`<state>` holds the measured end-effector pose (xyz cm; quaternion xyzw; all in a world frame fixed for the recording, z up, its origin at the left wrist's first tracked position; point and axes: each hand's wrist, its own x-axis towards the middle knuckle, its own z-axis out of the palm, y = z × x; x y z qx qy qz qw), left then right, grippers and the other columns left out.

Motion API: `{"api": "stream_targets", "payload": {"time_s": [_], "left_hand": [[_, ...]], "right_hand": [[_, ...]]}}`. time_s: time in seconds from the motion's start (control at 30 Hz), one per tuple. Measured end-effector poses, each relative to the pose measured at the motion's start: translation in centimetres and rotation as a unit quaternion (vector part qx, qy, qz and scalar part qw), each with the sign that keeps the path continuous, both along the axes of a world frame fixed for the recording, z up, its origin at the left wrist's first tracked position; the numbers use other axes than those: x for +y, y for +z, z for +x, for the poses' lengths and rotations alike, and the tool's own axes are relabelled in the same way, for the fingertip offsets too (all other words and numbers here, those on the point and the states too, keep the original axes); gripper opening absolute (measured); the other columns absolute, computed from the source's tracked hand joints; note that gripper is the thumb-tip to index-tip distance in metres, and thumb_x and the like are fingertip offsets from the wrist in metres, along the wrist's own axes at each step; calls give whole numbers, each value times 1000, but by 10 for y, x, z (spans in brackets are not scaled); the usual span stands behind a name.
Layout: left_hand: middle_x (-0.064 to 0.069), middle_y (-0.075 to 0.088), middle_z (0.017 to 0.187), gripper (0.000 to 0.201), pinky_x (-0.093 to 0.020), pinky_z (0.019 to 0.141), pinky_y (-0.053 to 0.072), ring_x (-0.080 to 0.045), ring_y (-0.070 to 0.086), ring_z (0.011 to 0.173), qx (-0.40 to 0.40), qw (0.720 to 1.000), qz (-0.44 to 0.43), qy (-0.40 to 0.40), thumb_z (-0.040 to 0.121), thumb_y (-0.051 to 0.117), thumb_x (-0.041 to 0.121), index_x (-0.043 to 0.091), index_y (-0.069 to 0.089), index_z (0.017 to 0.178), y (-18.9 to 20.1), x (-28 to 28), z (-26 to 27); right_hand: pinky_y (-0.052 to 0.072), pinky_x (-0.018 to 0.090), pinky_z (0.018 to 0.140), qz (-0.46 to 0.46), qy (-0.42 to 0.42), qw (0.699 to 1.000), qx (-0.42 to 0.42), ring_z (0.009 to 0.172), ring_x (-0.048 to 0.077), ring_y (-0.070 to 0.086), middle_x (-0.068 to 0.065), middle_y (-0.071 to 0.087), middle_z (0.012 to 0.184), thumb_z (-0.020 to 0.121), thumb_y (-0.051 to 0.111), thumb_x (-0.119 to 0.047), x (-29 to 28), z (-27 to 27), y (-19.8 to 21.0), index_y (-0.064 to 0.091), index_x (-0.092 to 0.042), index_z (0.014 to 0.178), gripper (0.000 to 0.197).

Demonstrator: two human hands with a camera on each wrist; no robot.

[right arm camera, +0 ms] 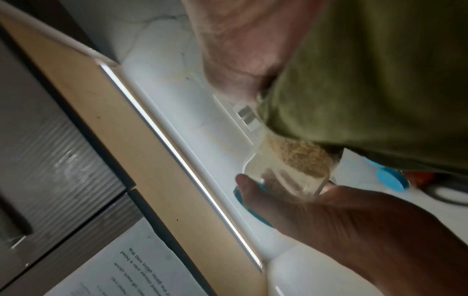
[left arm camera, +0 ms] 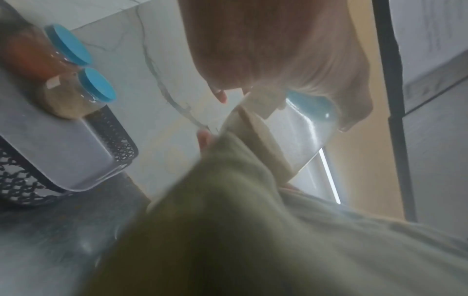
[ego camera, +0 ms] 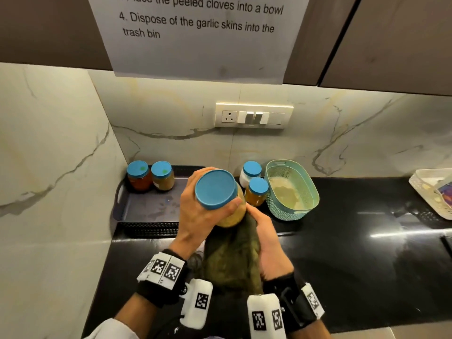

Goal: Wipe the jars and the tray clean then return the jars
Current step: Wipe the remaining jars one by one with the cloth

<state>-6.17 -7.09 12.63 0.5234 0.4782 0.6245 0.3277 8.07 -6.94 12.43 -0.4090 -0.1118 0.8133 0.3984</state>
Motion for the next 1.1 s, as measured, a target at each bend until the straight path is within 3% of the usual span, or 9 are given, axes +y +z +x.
{"api": "stream_targets", "payload": {"time_s": [0.07, 0.1, 0.23, 0.33, 0.43, 0.57, 0.67, 0.83, 1.1], "left_hand": [[-6, 64, 128, 81, -41, 104, 54, -25, 61, 123, 12, 1000, -10, 3, 65, 92, 54, 18, 59, 130, -13, 5, 10], [-2, 63, 129, 84, -39, 104, 54, -22, 60, 124, 16, 1000, -14, 6, 64, 90, 61, 20, 59, 131, -18, 8, 16], [13, 60, 120, 88, -26, 98, 53, -10, 57, 118, 83, 996, -27, 14, 61, 82, 76, 23, 60, 128, -33, 16, 46], [10, 61, 115, 85, -31, 93, 55, -11, 57, 111, 132, 990, -39, 9, 61, 81, 77, 23, 62, 124, -49, 24, 63], [9, 59, 110, 84, -26, 87, 53, -12, 57, 104, 185, 981, -51, 24, 59, 80, 79, 23, 63, 119, -69, 34, 75], [10, 53, 104, 80, -21, 77, 50, -10, 52, 99, 243, 964, -103, 18, 57, 79, 79, 25, 62, 113, -103, 50, 91], [9, 52, 103, 74, -16, 74, 41, -11, 51, 99, 265, 953, -145, 9, 58, 84, 73, 27, 61, 111, -127, 71, 103], [4, 50, 102, 71, -23, 78, 38, -14, 46, 100, 281, 938, -203, 22, 60, 85, 67, 23, 62, 111, -159, 109, 126], [-1, 42, 105, 76, -40, 86, 52, -22, 46, 105, 289, 917, -272, 38, 59, 86, 64, 17, 60, 113, -200, 136, 156]], "right_hand": [[55, 55, 99, 0, -26, 999, -26, 111, 46, 68, 28, 75, 113, 104, 52, -38, -2, 22, -1, 78, -4, 116, 44], [53, 59, 102, 2, -35, 999, -37, 108, 48, 68, 30, 75, 110, 104, 52, -36, -4, 32, 0, 79, -3, 110, 43], [40, 67, 115, -17, -81, 991, -110, 118, 56, 59, 37, 68, 121, 103, 55, -34, -9, 68, -9, 73, 0, 116, 40], [49, 62, 107, -15, -115, 978, -175, 104, 50, 65, 36, 73, 108, 103, 55, -31, -10, 90, -12, 75, 1, 105, 38], [59, 44, 84, -3, -153, 962, -225, 87, 39, 71, 23, 79, 91, 101, 59, -29, -6, 111, -16, 74, -2, 106, 32], [58, 50, 95, -4, -209, 952, -225, 99, 41, 71, 22, 77, 105, 99, 63, -27, 8, 136, -20, 73, -2, 118, 32], [56, 49, 95, -7, -221, 952, -211, 88, 36, 70, 21, 75, 97, 95, 64, -16, 23, 148, -24, 70, 0, 115, 26], [55, 55, 99, -45, -221, 947, -227, 89, 39, 68, 24, 73, 100, 85, 61, -2, 50, 147, -49, 71, 3, 110, 28], [56, 55, 97, -48, -207, 941, -262, 90, 37, 70, 25, 76, 102, 85, 63, -2, 75, 155, -88, 78, 0, 99, 20]]}}
